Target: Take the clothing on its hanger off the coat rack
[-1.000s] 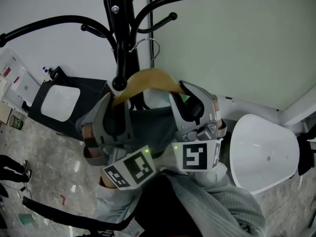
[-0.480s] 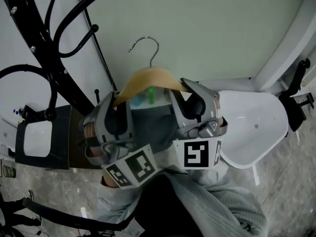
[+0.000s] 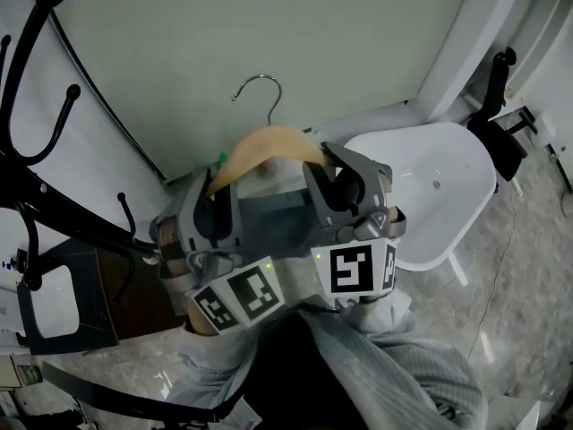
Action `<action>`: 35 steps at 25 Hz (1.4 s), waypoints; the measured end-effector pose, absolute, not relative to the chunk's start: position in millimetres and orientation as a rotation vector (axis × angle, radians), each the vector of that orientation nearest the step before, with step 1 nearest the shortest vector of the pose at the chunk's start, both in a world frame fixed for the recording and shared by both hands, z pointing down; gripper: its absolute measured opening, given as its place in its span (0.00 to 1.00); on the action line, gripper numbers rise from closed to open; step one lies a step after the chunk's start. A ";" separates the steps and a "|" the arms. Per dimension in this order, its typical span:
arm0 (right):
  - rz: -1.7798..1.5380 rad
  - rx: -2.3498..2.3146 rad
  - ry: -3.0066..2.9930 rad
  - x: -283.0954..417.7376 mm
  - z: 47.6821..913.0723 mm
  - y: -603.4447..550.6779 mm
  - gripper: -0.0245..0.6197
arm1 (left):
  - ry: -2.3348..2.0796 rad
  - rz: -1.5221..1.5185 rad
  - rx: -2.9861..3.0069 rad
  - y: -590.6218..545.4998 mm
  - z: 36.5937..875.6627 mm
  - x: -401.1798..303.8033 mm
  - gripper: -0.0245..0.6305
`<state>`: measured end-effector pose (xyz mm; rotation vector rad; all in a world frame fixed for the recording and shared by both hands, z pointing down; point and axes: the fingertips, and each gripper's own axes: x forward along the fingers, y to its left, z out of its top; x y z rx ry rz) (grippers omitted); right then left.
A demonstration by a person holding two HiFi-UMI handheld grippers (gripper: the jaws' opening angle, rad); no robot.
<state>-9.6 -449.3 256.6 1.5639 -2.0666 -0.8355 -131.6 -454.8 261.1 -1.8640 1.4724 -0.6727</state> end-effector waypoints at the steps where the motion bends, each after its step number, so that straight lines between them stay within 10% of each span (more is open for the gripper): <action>1: -0.822 1.570 -2.058 -4.3 258.8 -450.9 0.21 | 1.460 -0.673 -1.876 -457.3 263.3 -126.2 0.21; 35: -0.781 1.547 -2.038 4.1 277.9 -454.1 0.19 | 1.441 -0.722 -1.876 -460.0 277.8 -115.9 0.21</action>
